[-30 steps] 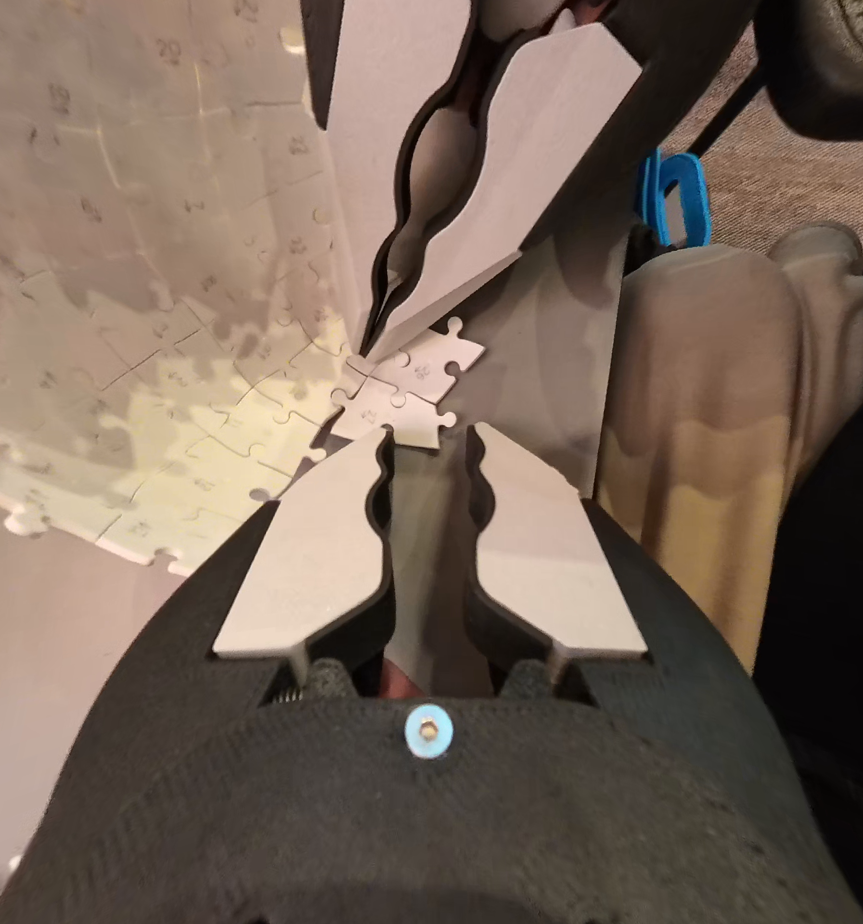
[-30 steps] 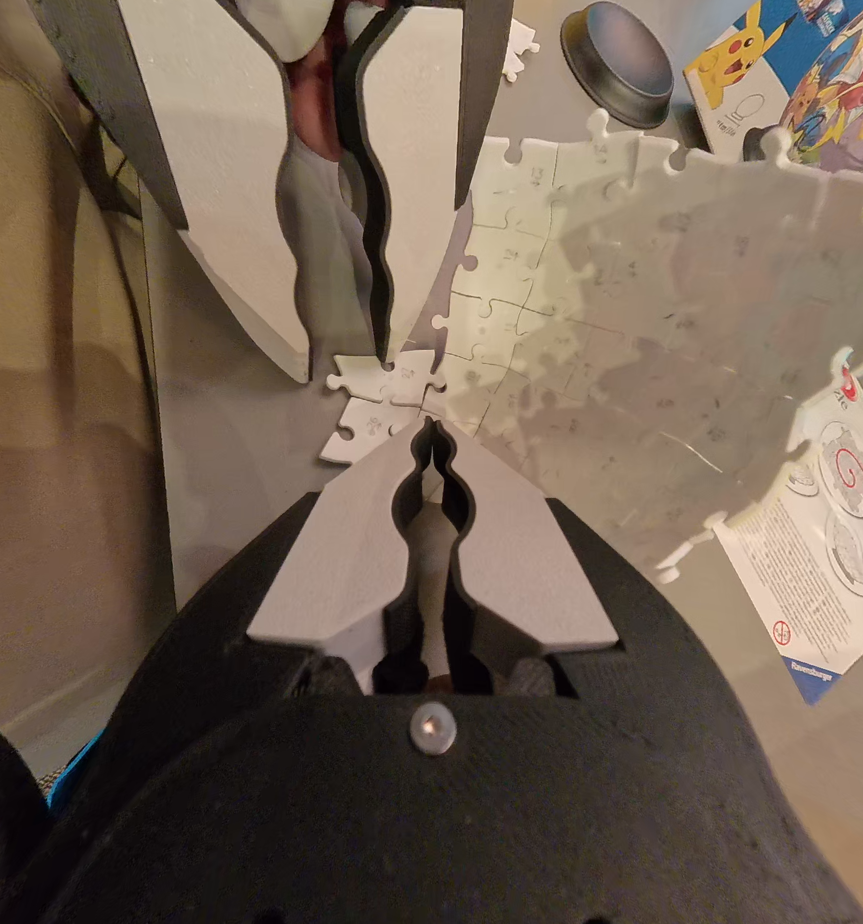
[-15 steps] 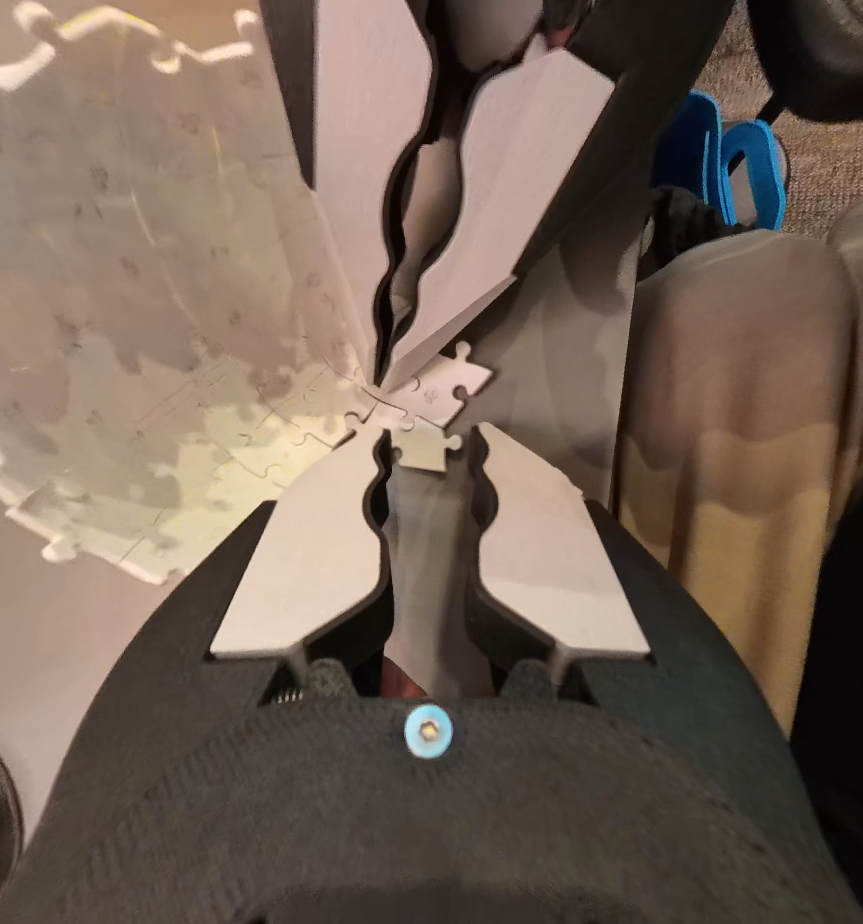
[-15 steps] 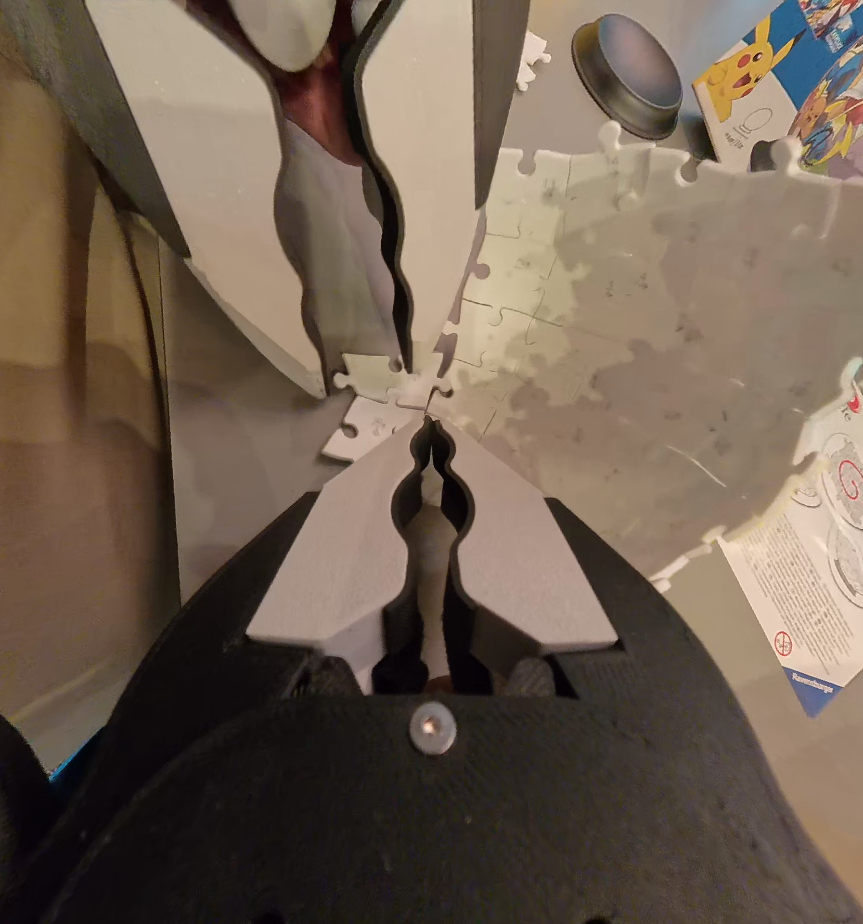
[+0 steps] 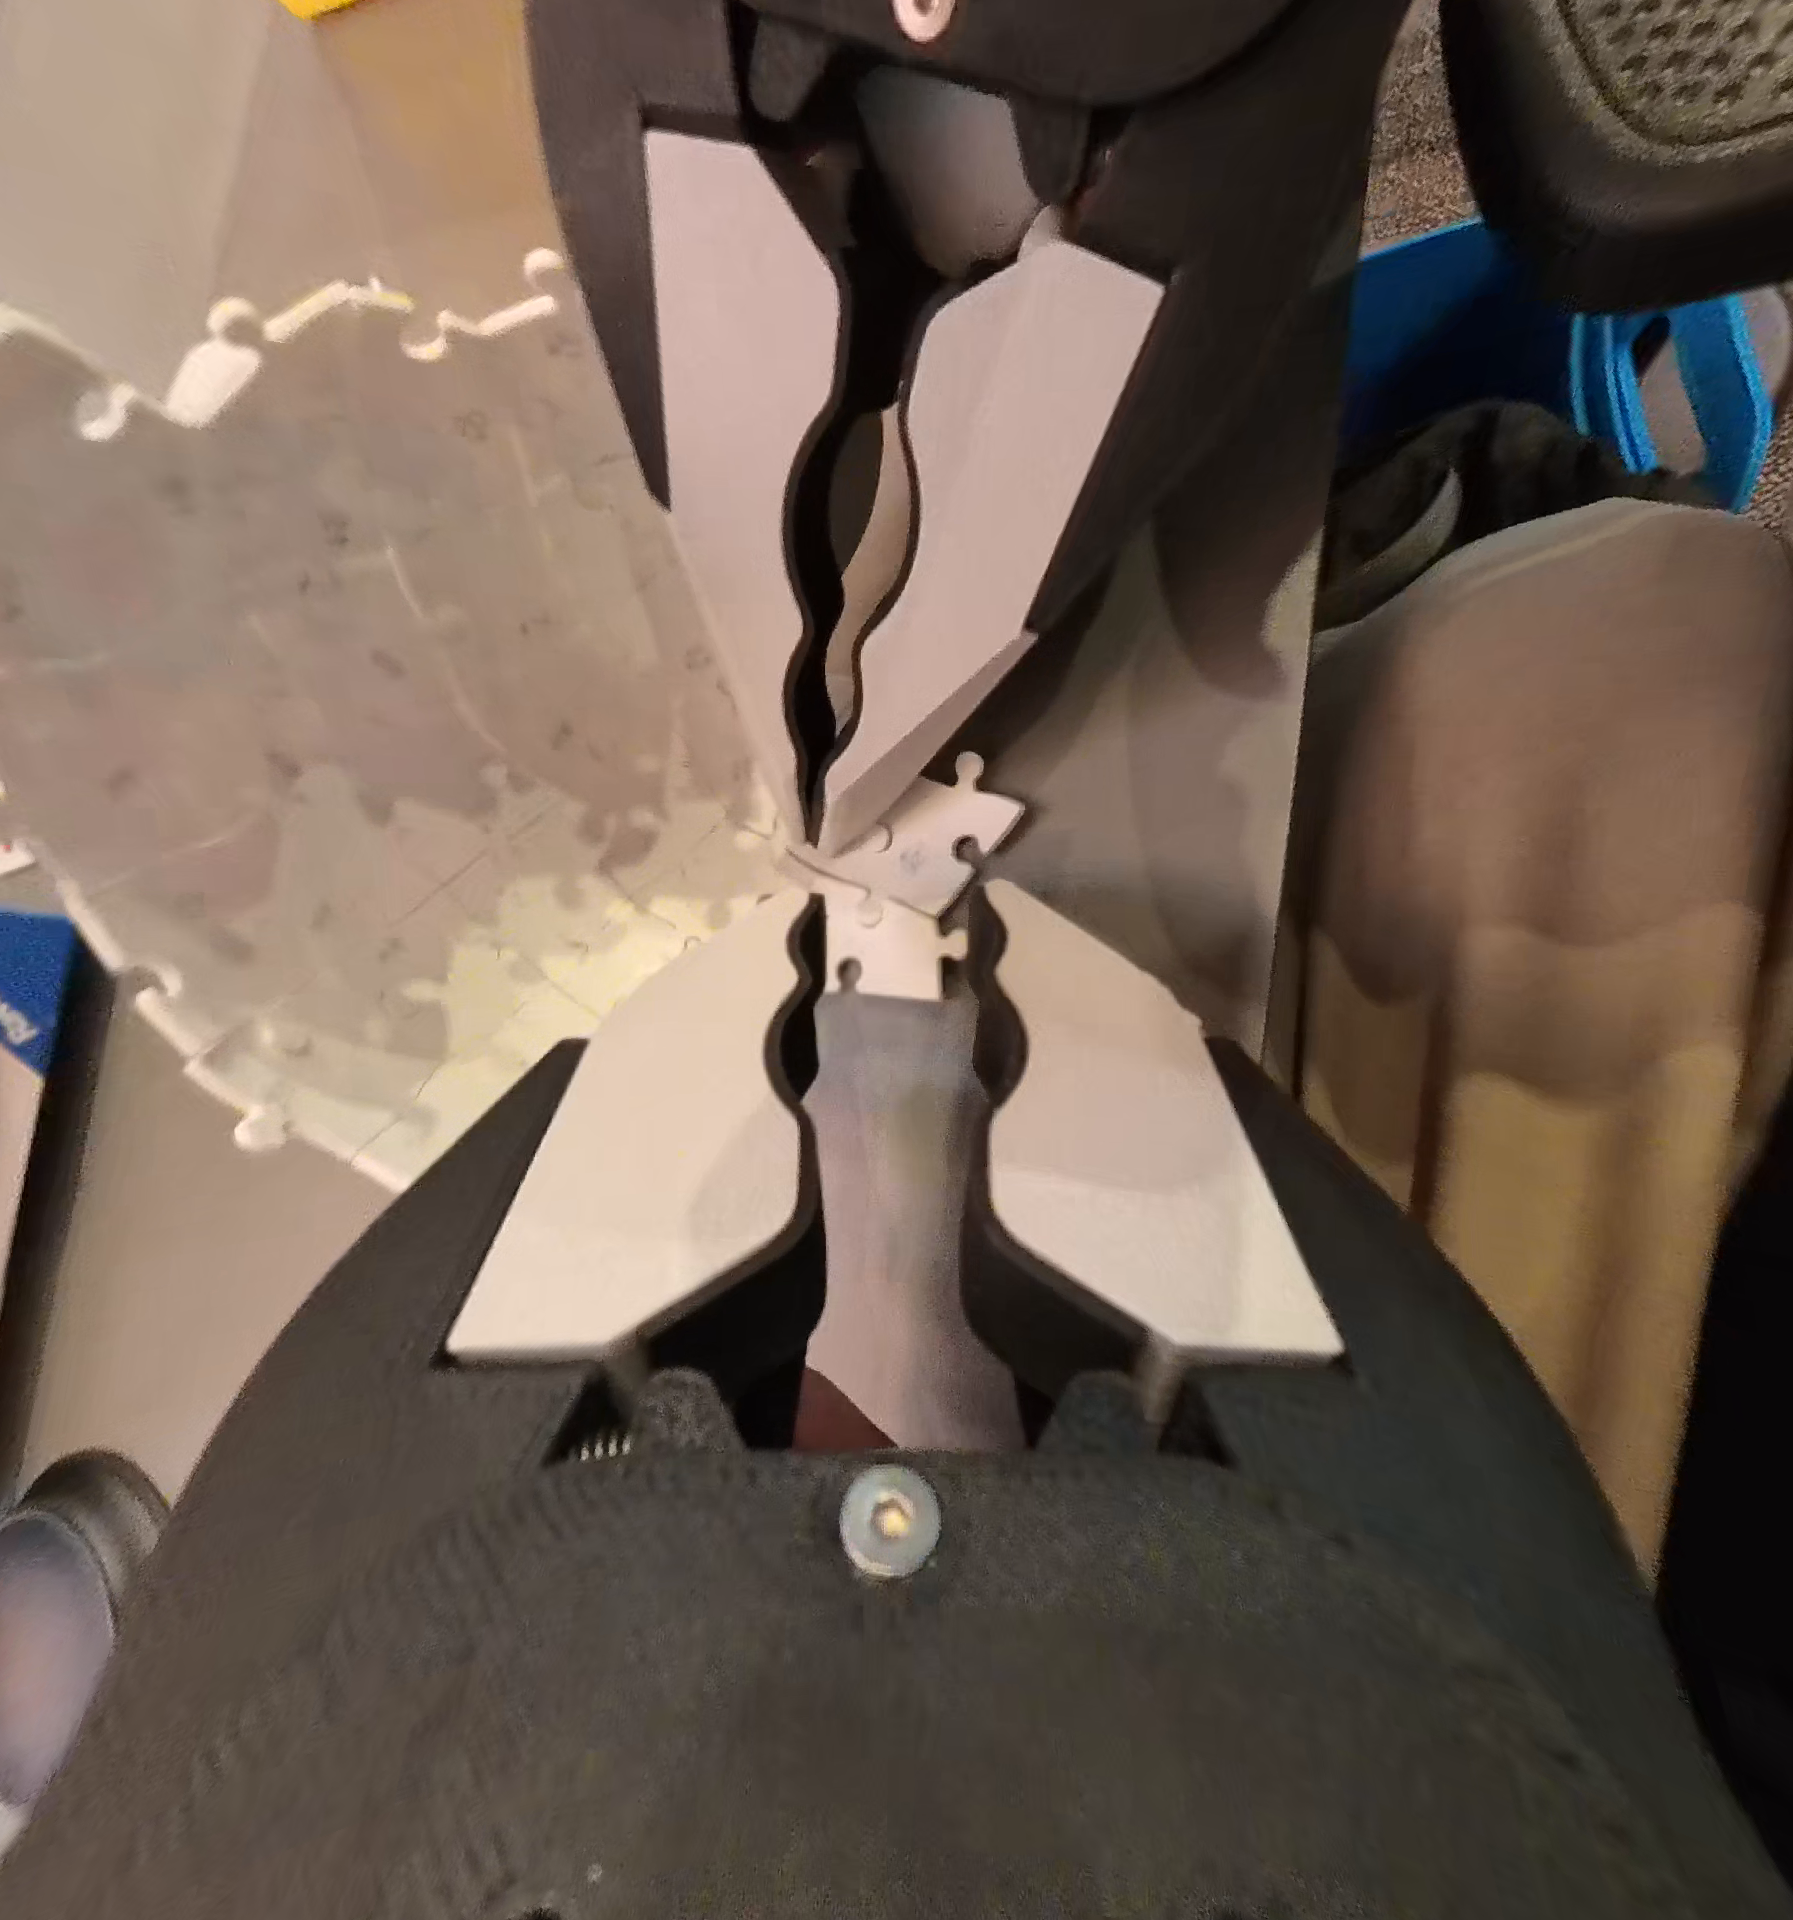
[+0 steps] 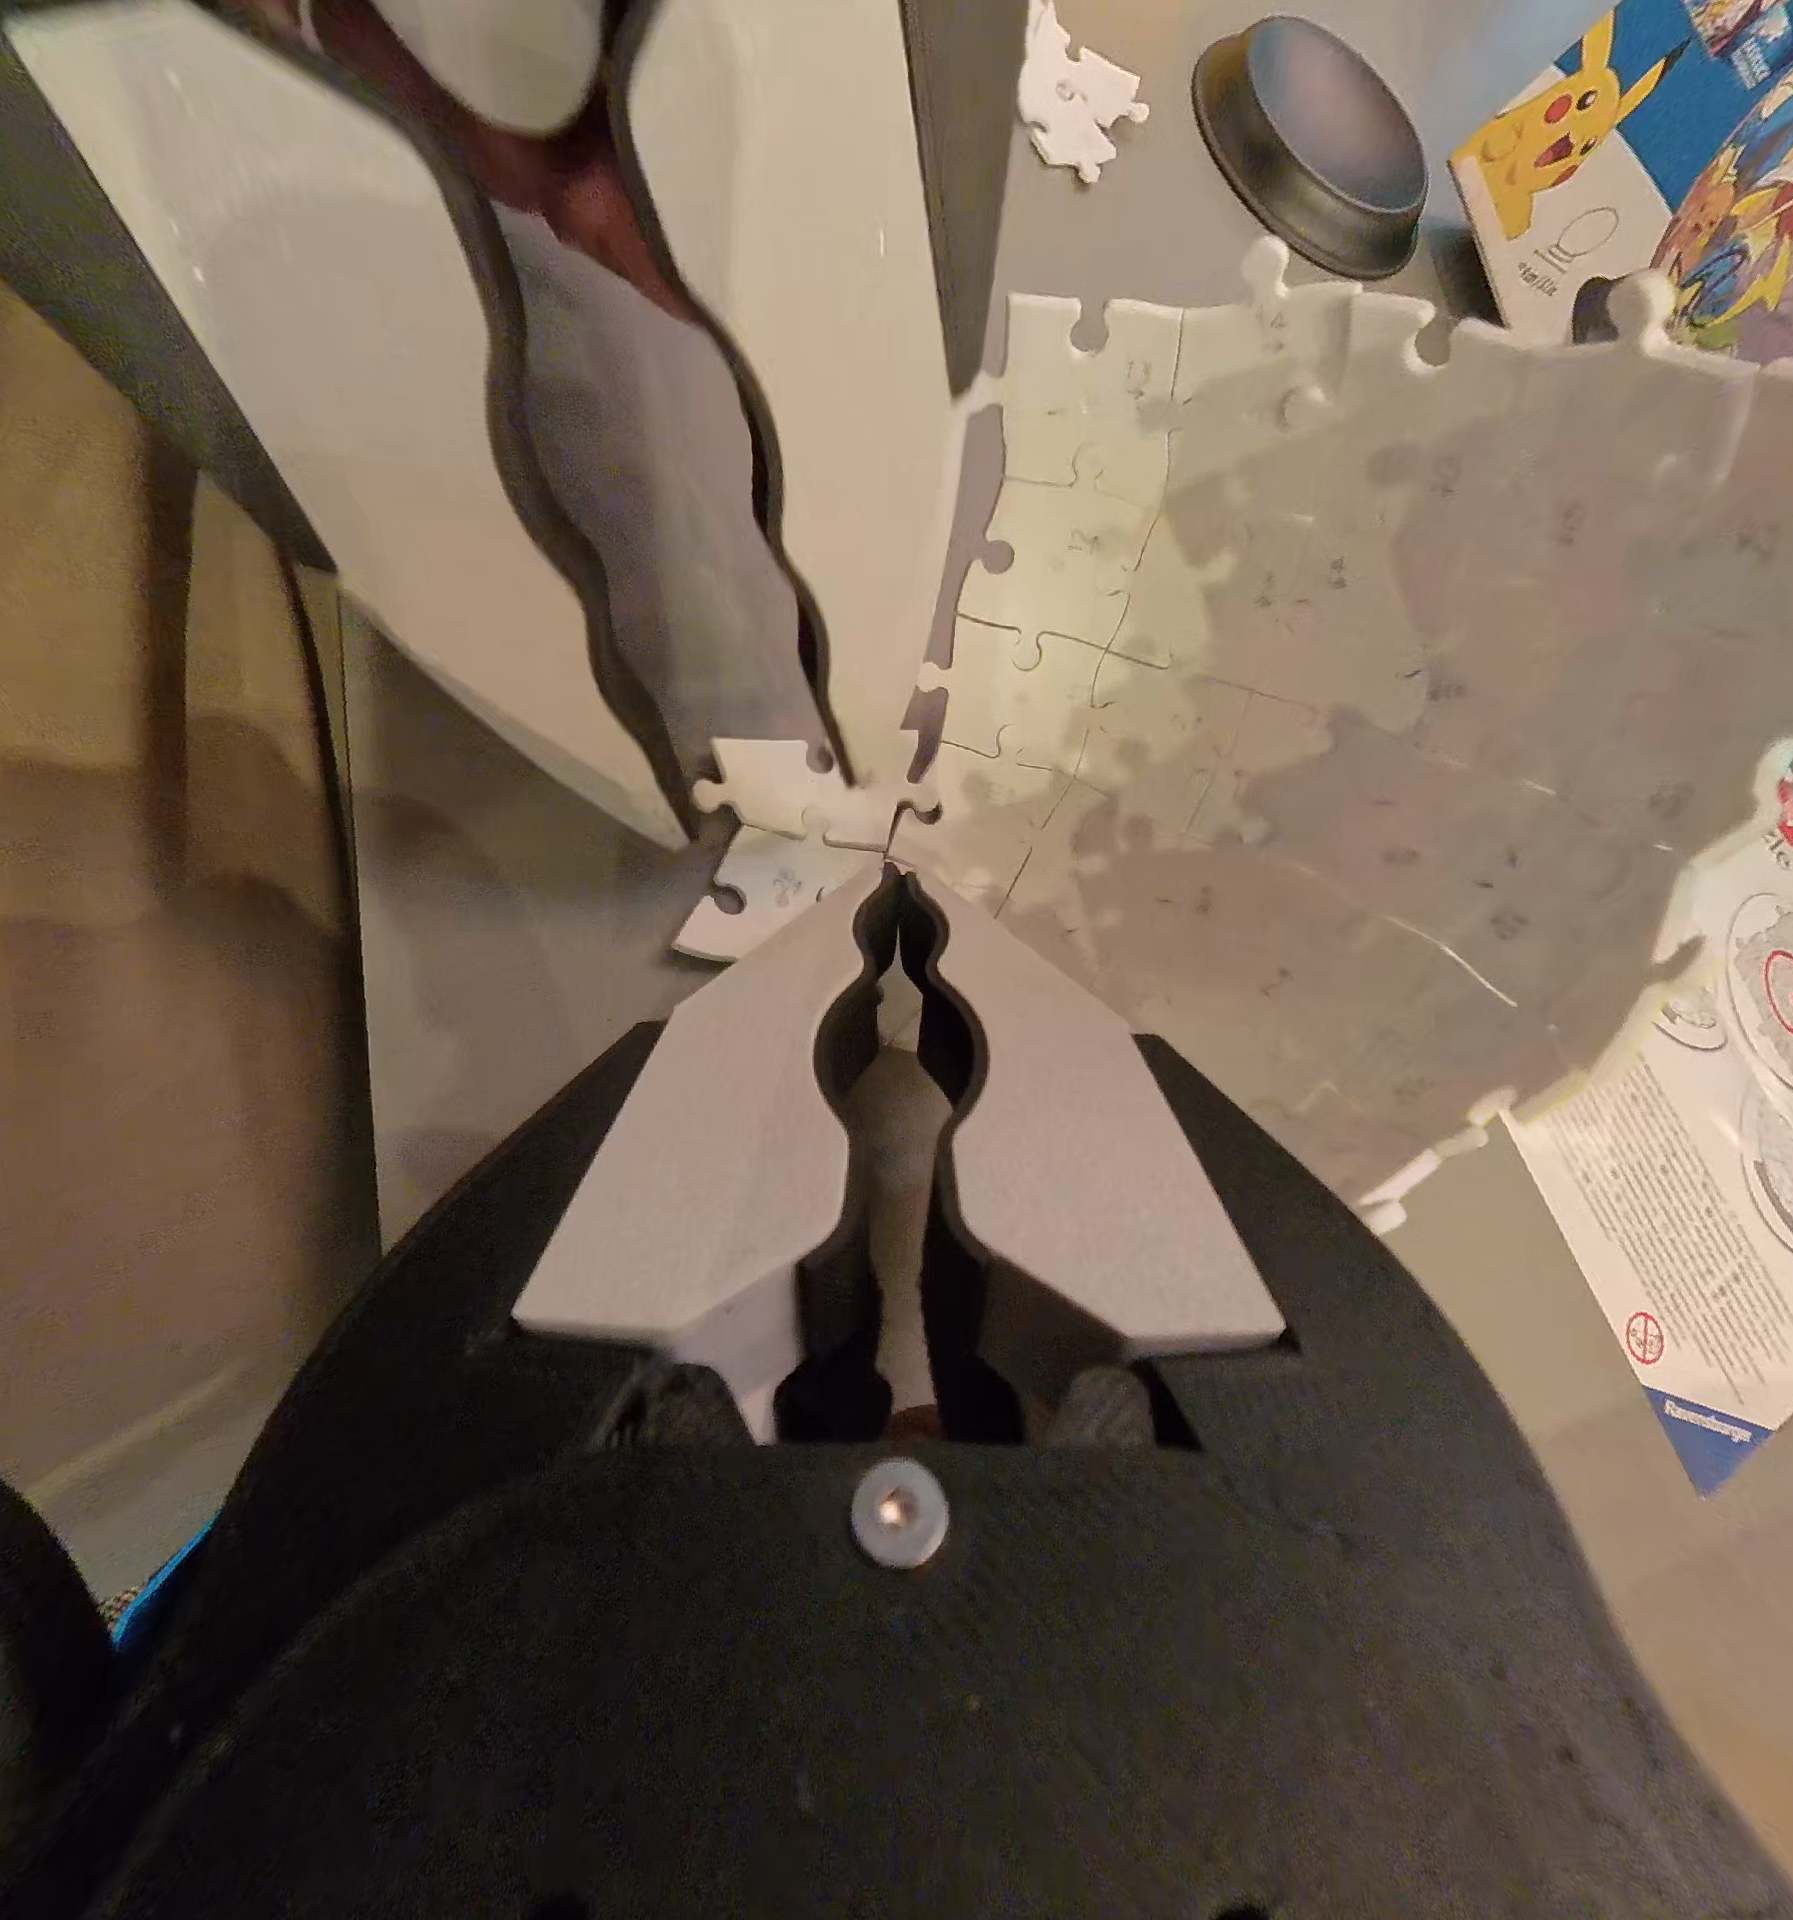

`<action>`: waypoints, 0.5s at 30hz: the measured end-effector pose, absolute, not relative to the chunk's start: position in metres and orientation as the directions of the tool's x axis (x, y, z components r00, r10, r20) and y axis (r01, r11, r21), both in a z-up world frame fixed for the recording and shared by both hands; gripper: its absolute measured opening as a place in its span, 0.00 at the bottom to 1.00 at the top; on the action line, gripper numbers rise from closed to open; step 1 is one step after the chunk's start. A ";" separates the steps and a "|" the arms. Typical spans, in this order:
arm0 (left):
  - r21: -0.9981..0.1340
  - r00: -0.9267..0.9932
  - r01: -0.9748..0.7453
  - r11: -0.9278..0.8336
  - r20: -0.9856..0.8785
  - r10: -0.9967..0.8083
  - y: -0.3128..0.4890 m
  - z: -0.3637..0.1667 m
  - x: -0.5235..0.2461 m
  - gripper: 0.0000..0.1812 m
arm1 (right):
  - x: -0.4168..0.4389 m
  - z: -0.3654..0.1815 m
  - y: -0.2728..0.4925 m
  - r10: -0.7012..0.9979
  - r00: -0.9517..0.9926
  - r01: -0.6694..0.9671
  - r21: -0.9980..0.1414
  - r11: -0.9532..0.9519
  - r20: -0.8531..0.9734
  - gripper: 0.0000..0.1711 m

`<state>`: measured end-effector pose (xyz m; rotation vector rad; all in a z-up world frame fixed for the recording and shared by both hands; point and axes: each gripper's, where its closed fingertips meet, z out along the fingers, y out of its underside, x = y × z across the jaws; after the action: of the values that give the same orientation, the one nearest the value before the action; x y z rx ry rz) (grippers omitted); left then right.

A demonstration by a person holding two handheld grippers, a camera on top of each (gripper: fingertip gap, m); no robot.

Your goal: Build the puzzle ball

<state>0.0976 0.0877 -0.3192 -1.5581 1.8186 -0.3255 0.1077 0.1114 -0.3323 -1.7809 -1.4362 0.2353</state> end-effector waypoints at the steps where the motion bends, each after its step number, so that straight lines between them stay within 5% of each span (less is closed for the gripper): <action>1: -0.598 -0.014 -0.768 0.230 -0.343 -0.939 0.088 -0.319 0.093 0.14 | 0.108 -0.332 0.111 0.882 0.333 0.729 -0.684 -0.016 0.334 0.00; 9: -0.499 0.006 -0.800 0.332 -0.561 -0.828 0.109 -0.324 0.087 0.14 | 0.108 -0.332 0.111 0.884 0.331 0.727 -0.686 -0.017 0.330 0.00; 15: -0.541 -0.044 -0.774 0.329 -0.472 -0.880 0.089 -0.326 0.080 0.18 | 0.108 -0.332 0.111 0.887 0.330 0.725 -0.689 -0.019 0.323 0.00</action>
<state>0.0803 0.0887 -0.3263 -1.4658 1.8337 -0.1769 0.1076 0.1114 -0.3325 -1.7822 -1.4372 0.2511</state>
